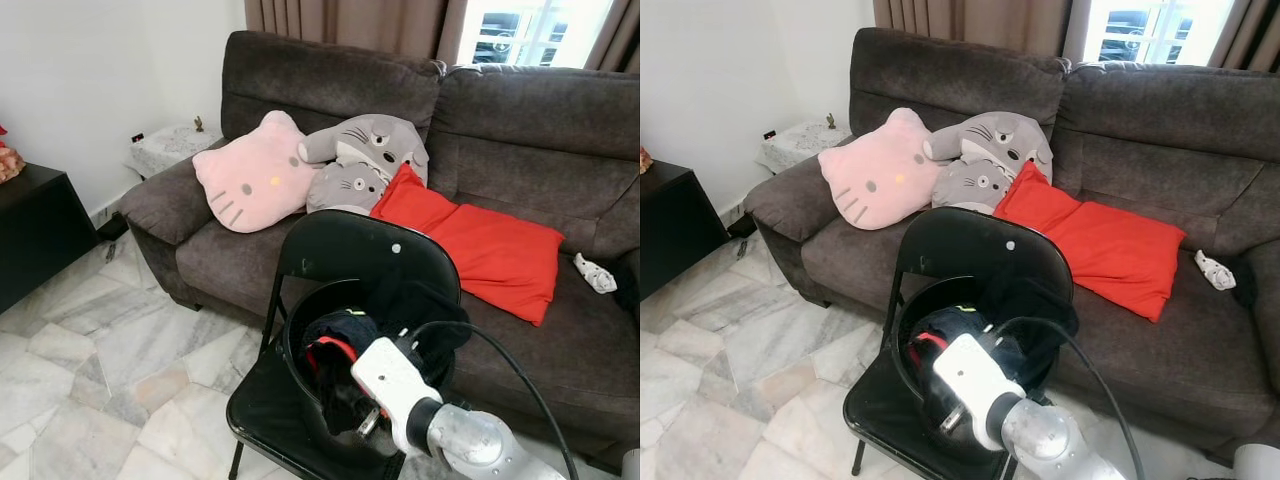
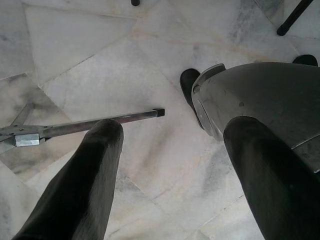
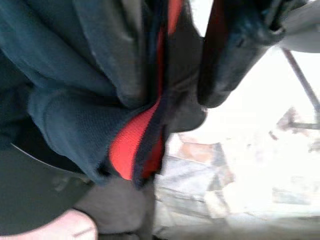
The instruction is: Hang hanger
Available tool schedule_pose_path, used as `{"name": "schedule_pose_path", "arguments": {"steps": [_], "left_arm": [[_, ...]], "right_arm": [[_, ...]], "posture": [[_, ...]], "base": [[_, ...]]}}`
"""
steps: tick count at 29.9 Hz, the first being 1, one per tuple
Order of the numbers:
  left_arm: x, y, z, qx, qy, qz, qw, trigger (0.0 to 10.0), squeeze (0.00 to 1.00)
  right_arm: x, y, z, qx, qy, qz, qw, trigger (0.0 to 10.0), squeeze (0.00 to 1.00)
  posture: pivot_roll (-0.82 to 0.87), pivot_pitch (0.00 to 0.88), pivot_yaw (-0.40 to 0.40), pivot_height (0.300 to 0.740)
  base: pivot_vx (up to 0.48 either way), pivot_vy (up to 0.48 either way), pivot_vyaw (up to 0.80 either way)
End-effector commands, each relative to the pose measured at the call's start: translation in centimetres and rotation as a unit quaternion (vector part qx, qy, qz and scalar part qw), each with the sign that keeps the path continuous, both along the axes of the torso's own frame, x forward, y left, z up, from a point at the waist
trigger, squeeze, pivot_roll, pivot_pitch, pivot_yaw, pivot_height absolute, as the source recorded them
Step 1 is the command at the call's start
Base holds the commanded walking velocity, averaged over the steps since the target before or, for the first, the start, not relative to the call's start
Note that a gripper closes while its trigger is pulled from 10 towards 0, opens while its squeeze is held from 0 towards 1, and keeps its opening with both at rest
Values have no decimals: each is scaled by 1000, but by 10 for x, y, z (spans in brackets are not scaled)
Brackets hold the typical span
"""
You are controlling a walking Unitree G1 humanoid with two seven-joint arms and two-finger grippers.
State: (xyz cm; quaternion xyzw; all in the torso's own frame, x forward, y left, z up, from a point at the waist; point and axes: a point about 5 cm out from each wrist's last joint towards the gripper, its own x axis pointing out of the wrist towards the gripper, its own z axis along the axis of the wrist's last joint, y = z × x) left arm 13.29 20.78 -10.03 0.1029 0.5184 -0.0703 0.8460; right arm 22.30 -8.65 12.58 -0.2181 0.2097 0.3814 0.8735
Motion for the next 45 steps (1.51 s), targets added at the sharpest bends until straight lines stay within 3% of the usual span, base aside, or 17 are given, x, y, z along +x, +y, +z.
{"name": "schedule_pose_path", "arguments": {"steps": [1, 8, 11, 12, 15, 16, 17, 18, 24, 28, 31, 36, 39, 43, 44, 45], "left_arm": [[-6, -6, -3, -12, 18, -10, 1000, 10000, 0], [-6, -6, -3, -12, 18, -12, 1000, 10000, 0], [-5, -6, -3, -11, 18, -12, 1000, 10000, 0], [-5, -6, -3, -11, 18, -13, 1000, 10000, 0], [-5, -6, -3, -11, 18, -13, 1000, 10000, 0], [-5, -5, -3, -9, 19, -15, 1000, 10000, 0], [-5, -5, -3, -9, 19, -15, 1000, 10000, 0], [-5, -5, -3, -9, 19, -17, 1000, 10000, 0], [-5, -5, -3, -9, 19, -19, 1000, 10000, 0], [-5, -5, -3, -8, 19, -21, 1000, 10000, 0], [-5, -5, -3, -8, 19, -21, 1000, 10000, 0], [-4, -5, -2, -7, 19, -21, 1000, 10000, 0], [-4, -5, -2, -6, 19, -23, 1000, 10000, 0], [-4, -5, -2, -6, 19, -24, 1000, 10000, 0], [-4, -5, -2, -6, 19, -24, 1000, 10000, 0], [-4, -5, -2, -6, 19, -24, 1000, 10000, 0]], "right_arm": [[-4, 6, 7, 0, -15, 30, 999, 10000, 1000], [-2, 2, 4, -27, -29, 28, 999, 10000, 1000], [7, -3, 8, -16, -45, -17, 999, 10000, 871], [12, -7, 11, -5, -55, -53, 997, 10000, 651], [14, -10, 13, 4, -63, -74, 995, 10000, 655], [14, -11, 13, 11, -64, -89, 994, 10000, 153], [14, -11, 13, 11, -64, -89, 994, 10000, 153], [9, -8, 12, 21, -53, -80, 995, 10000, 0], [-4, 8, 12, 35, -47, -16, 998, 10000, 0], [-12, 25, 25, 80, -67, 56, 993, 10000, 0], [-10, 26, 27, 87, -74, 50, 992, 10000, 0], [5, 15, 39, 114, -127, -28, 985, 10000, 0], [16, 1, 45, 120, -162, -103, 974, 10000, 0], [31, -32, 40, 137, -156, -271, 940, 10000, 0], [33, -48, 33, 146, -139, -341, 918, 10000, 0], [33, -48, 33, 146, -139, -341, 918, 10000, 0]], "posture": [[-108, 0, 28, 740], [-112, 0, 32, 740], [-112, 0, 33, 740], [-111, 0, 34, 740], [-114, 0, 36, 740], [-119, 0, 39, 740], [-119, 0, 39, 740], [-121, 0, 42, 740], [-123, 0, 47, 740], [-123, 0, 48, 740], [-121, 0, 48, 740], [-128, 0, 52, 740], [-133, 0, 54, 740], [-133, 0, 56, 740], [-135, 0, 58, 740], [-135, 0, 58, 740]], "base": [[0, 0, 0], [0, 0, 0], [0, 0, 0], [0, 0, 0], [0, 0, 0], [0, 0, 0], [0, 0, 0], [0, 0, 0], [0, 0, 0], [0, 0, 0], [0, 0, 0], [0, 0, 0], [0, 0, 0], [0, 0, 0], [0, 0, 0], [0, 0, 0]]}}
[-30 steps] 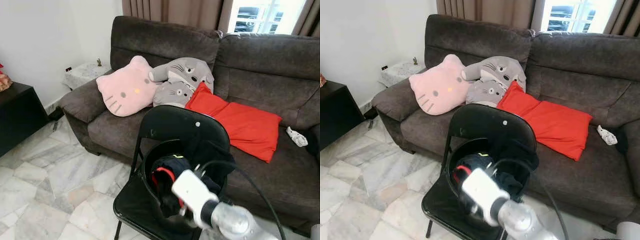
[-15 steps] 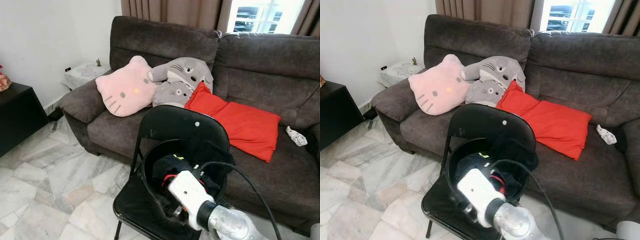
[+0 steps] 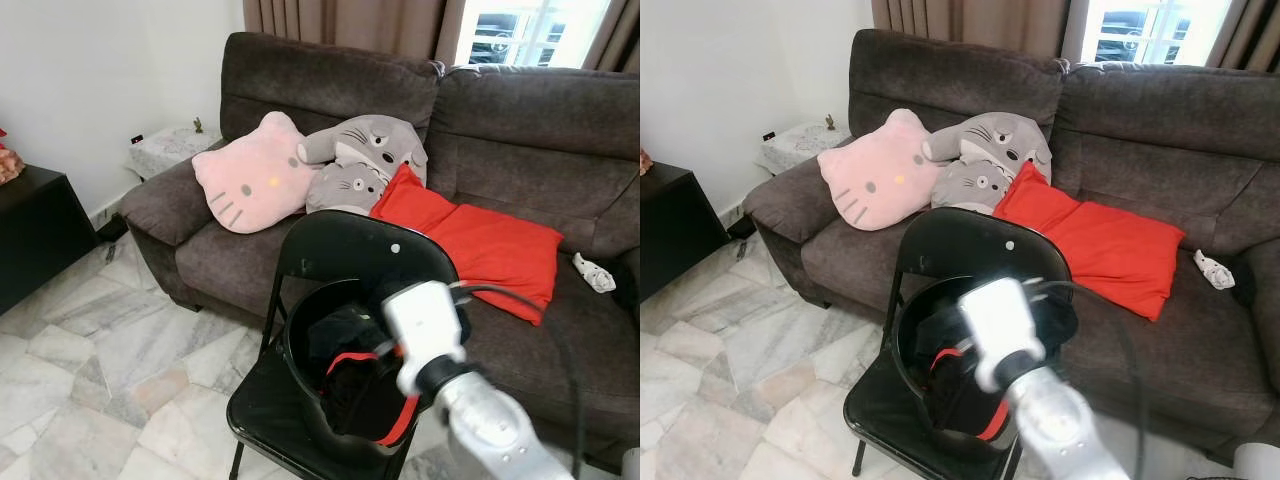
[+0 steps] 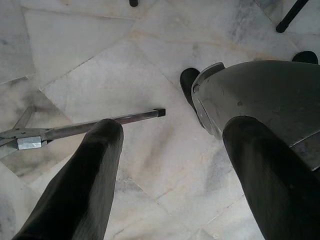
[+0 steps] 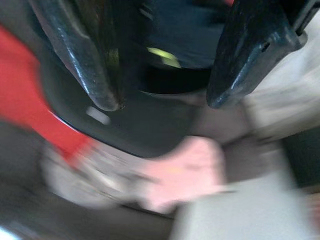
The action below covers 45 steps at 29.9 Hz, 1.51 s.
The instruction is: Hang hanger
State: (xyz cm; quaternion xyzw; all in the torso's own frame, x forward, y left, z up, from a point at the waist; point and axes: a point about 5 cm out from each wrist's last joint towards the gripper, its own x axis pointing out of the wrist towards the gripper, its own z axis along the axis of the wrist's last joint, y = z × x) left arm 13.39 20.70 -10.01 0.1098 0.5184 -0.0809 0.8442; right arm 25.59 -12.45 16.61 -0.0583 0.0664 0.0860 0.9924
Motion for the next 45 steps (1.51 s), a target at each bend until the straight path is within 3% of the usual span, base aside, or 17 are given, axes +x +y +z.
{"name": "schedule_pose_path", "arguments": {"steps": [1, 5, 13, 14, 16, 19, 23, 24, 25, 29, 34, 37, 45], "left_arm": [[-5, -4, -3, -6, 17, -12, 1000, 10000, 0], [-5, -3, -2, -5, 17, -12, 1000, 10000, 0], [-5, -2, -2, -4, 18, -13, 1000, 10000, 0], [-5, -2, -2, -3, 18, -14, 1000, 10000, 0], [-4, -2, -2, -3, 18, -15, 1000, 10000, 0], [-4, -1, -2, -2, 18, -17, 1000, 10000, 0], [-4, -2, -2, -2, 18, -19, 1000, 10000, 0], [-4, -2, -2, -2, 18, -18, 1000, 10000, 0], [-3, -1, -2, -2, 17, -18, 1000, 10000, 0], [-3, -1, -2, -1, 17, -18, 1000, 10000, 0], [-3, -1, -2, -1, 18, -18, 1000, 10000, 0], [-3, -1, -2, -1, 17, -16, 1000, 10000, 0], [-4, 0, -1, 1, 17, -14, 1000, 10000, 0]], "right_arm": [[1, -23, -13, 17, 36, -75, 996, 10000, 0], [-3, -37, -23, 18, 51, -122, 991, 10000, 0], [-13, -19, -25, 5, 56, -87, 995, 10000, 0], [-17, -17, -25, -8, 58, -79, 995, 10000, 1000], [-20, -15, -27, -13, 66, -72, 995, 10000, 1000], [-25, -15, -34, -60, 88, -68, 992, 10000, 1000], [-23, -21, -38, -53, 101, -104, 988, 10000, 996], [-22, -22, -37, -59, 100, -109, 987, 10000, 882], [-22, -23, -37, -65, 100, -116, 986, 10000, 0], [-22, -18, -41, -57, 109, -105, 987, 10000, 0], [-23, 5, -49, -59, 133, -5, 989, 10000, 0], [-22, 8, -52, -43, 148, -9, 988, 10000, 0], [-16, 4, -53, -58, 149, -21, 987, 10000, 0]], "posture": [[-135, 0, 58, 740], [-135, 0, 58, 740], [-138, 0, 64, 740], [-141, 0, 66, 740], [-143, 0, 67, 740], [-150, 0, 73, 740], [-149, 0, 74, 740], [-146, 0, 74, 740], [-146, 0, 73, 740], [-144, 0, 75, 740], [-140, 0, 76, 740], [-131, 0, 73, 740], [-126, 0, 76, 740]], "base": [[0, 0, 0], [0, 0, 0], [0, 0, 0], [0, 0, 0], [0, 0, 0], [0, 0, 0], [0, 0, 0], [0, 0, 0], [0, 0, 0], [0, 0, 0], [0, 0, 0], [0, 0, 0], [0, 0, 0]]}}
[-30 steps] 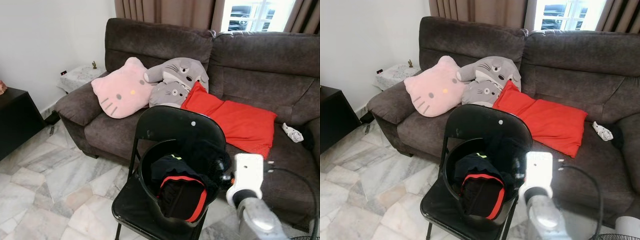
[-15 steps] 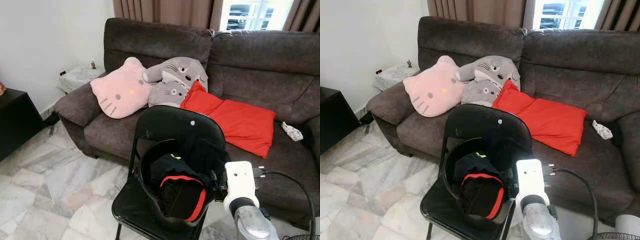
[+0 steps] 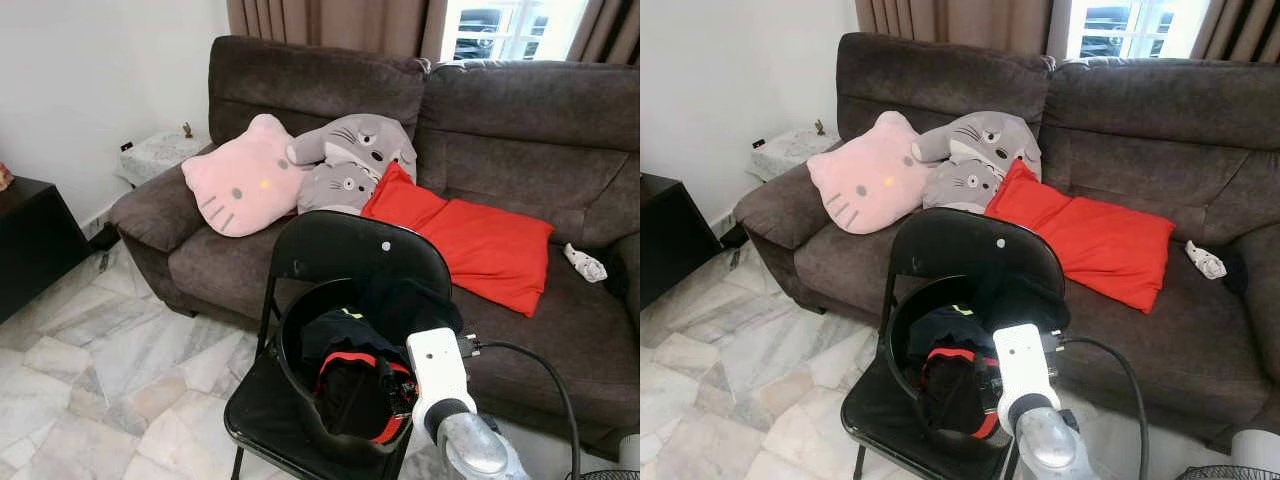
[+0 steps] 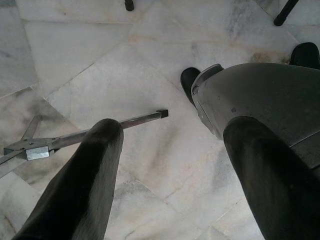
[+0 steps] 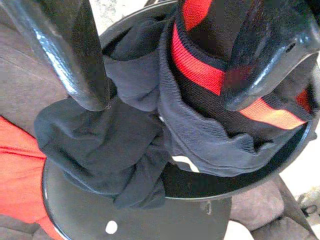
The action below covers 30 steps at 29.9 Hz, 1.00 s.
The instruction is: Hang hanger
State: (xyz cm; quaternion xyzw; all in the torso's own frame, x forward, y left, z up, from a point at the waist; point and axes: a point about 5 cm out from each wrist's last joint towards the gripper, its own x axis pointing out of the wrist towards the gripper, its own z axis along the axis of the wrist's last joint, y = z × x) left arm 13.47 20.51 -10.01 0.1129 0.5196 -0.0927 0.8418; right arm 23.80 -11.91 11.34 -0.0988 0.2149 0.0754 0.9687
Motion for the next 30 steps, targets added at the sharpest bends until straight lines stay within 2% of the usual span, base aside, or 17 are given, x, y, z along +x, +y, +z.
{"name": "schedule_pose_path", "arguments": {"steps": [1, 5, 8, 14, 18, 19, 22, 23, 25, 30], "left_arm": [[-4, 2, -1, 5, 14, -3, 1000, 10000, 0], [-4, 2, -1, 5, 14, -3, 1000, 10000, 0], [-4, 3, -1, 5, 14, -3, 1000, 10000, 0], [-4, 2, -1, 5, 15, -8, 1000, 10000, 0], [-4, 1, -2, 4, 15, -10, 1000, 10000, 0], [-4, 1, -2, 4, 15, -11, 1000, 10000, 0], [-4, 1, -2, 4, 15, -12, 1000, 10000, 0], [-4, 0, -2, 4, 16, -13, 1000, 10000, 0], [-4, 0, -2, 4, 16, -15, 1000, 10000, 0], [-5, 0, -2, 4, 17, -14, 1000, 10000, 0]], "right_arm": [[2, -3, 0, -4, 4, -9, 1000, 10000, 0], [6, -3, 6, -5, -22, -8, 1000, 10000, 0], [13, -1, 29, 14, -96, -12, 995, 10000, 0], [18, 5, 44, 25, -127, 11, 992, 10000, 0], [19, 0, 36, -2, -95, 3, 995, 10000, 0], [20, -8, 28, -37, -75, -6, 997, 10000, 0], [20, -13, 22, -69, -63, -4, 996, 10000, 0], [19, -17, 14, -96, -43, 5, 994, 10000, 0], [18, -18, 11, -94, -32, 4, 995, 10000, 0], [19, -8, 12, -73, -37, 26, 996, 10000, 0]], "posture": [[-126, 0, 76, 740], [-125, 0, 76, 740], [-131, 0, 80, 740], [-140, 0, 83, 740], [-140, 0, 81, 740], [-141, 0, 81, 740], [-141, 0, 80, 740], [-142, 0, 82, 740], [-142, 0, 82, 740], [-135, 0, 83, 740]], "base": [[0, 0, 0], [0, 0, 0], [0, 0, 0], [0, 0, 0], [0, 0, 0], [0, 0, 0], [0, 0, 0], [0, 0, 0], [0, 0, 0], [0, 0, 0]]}}
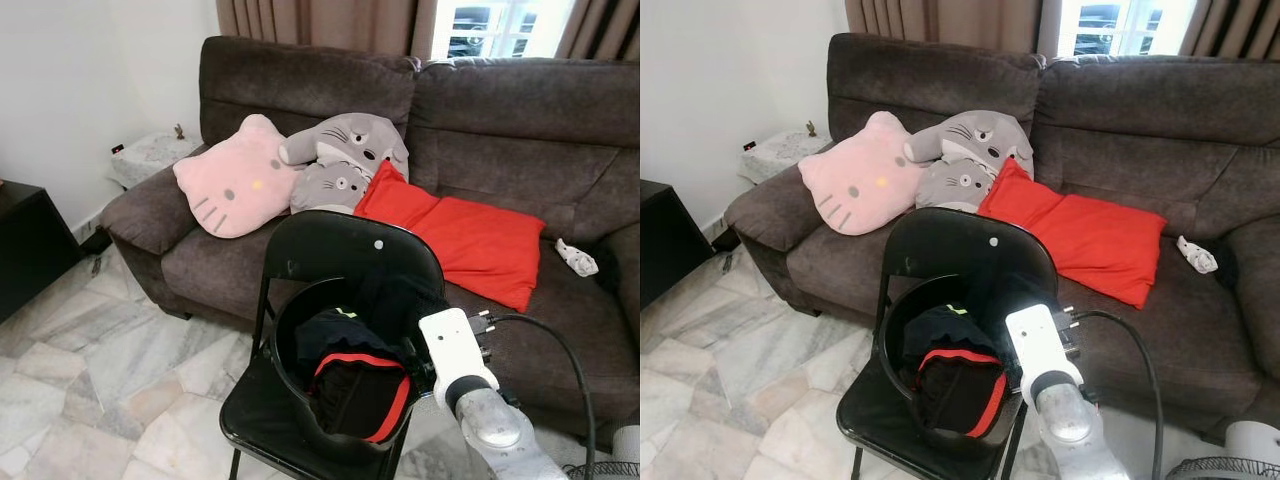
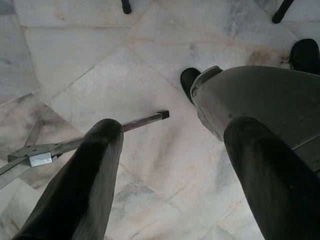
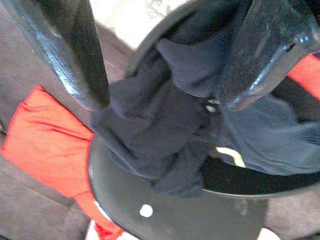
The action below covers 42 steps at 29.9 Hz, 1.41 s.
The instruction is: Hang hanger
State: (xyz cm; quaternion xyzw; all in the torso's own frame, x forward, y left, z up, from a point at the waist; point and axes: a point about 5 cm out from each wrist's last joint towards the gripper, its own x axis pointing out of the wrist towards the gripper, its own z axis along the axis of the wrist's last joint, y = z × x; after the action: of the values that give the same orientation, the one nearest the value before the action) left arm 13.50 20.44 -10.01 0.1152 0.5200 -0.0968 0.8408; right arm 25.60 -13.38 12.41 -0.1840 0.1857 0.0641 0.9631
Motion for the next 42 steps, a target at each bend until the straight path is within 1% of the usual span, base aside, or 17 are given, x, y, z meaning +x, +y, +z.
{"name": "schedule_pose_path", "arguments": {"steps": [1, 4, 8, 10, 12, 15, 22, 27, 32, 33, 36, 39, 40, 41, 42], "left_arm": [[-5, 1, -2, 4, 16, -9, 1000, 10000, 0], [-5, 2, -2, 4, 15, -8, 1000, 10000, 0], [-4, 2, -1, 4, 15, -7, 1000, 10000, 0], [-4, 2, -1, 4, 15, -8, 1000, 10000, 0], [-4, 2, -1, 4, 15, -6, 1000, 10000, 0], [-3, 3, -1, 5, 13, -3, 1000, 10000, 0], [-2, 4, 0, 6, 12, -1, 1000, 10000, 0], [-2, 5, 0, 8, 11, 0, 1000, 10000, 0], [-2, 6, 0, 10, 12, -1, 1000, 10000, 0], [-2, 6, 0, 10, 12, -1, 1000, 10000, 0], [-2, 7, 0, 10, 12, -1, 1000, 10000, 0], [-1, 7, 0, 10, 12, -1, 1000, 10000, 0], [-1, 7, 0, 10, 12, -1, 1000, 10000, 0], [-1, 7, 0, 11, 11, -1, 1000, 10000, 0], [-1, 7, 0, 11, 11, -1, 1000, 10000, 0]], "right_arm": [[2, 9, 2, 15, -2, 21, 1000, 10000, 0], [3, 16, 5, 25, -11, 38, 999, 10000, 0], [2, 18, 6, 33, -11, 42, 999, 10000, 0], [2, 18, 5, 31, -6, 39, 999, 10000, 0], [1, 13, -3, 18, 12, 23, 1000, 10000, 0], [3, 8, -5, 3, 12, 6, 1000, 10000, 0], [7, 6, -12, 5, 23, -10, 1000, 10000, 0], [8, 14, -13, 25, 27, 4, 999, 10000, 0], [5, 31, -12, 99, 44, 37, 993, 10000, 0], [3, 36, -12, 112, 49, 50, 991, 10000, 0], [1, 42, -12, 117, 58, 70, 989, 10000, 0], [-2, 45, -14, 112, 63, 83, 988, 10000, 0], [-1, 44, -13, 105, 56, 80, 990, 10000, 0], [3, 39, -7, 87, 27, 64, 994, 10000, 0], [5, 37, -5, 80, 14, 59, 995, 10000, 0]], "posture": [[-135, 0, 83, 740], [-132, 0, 86, 740], [-132, 0, 87, 740], [-131, 0, 88, 740], [-126, 0, 92, 740], [-121, 0, 97, 740], [-113, 0, 107, 740], [-109, 0, 111, 740], [-106, 0, 115, 740], [-105, 0, 116, 740], [-105, 0, 117, 740], [-105, 0, 119, 740], [-105, 0, 119, 740], [-107, 0, 119, 740], [-109, 0, 120, 740]], "base": [[0, 0, 0], [0, 0, 0], [0, 0, 0], [0, 0, 0], [0, 0, 0], [0, 0, 0], [0, 0, 0], [0, 0, 0], [0, 0, 0], [0, 0, 0], [0, 0, 0], [0, 0, 0], [0, 0, 0], [0, 0, 0], [0, 0, 0]]}}
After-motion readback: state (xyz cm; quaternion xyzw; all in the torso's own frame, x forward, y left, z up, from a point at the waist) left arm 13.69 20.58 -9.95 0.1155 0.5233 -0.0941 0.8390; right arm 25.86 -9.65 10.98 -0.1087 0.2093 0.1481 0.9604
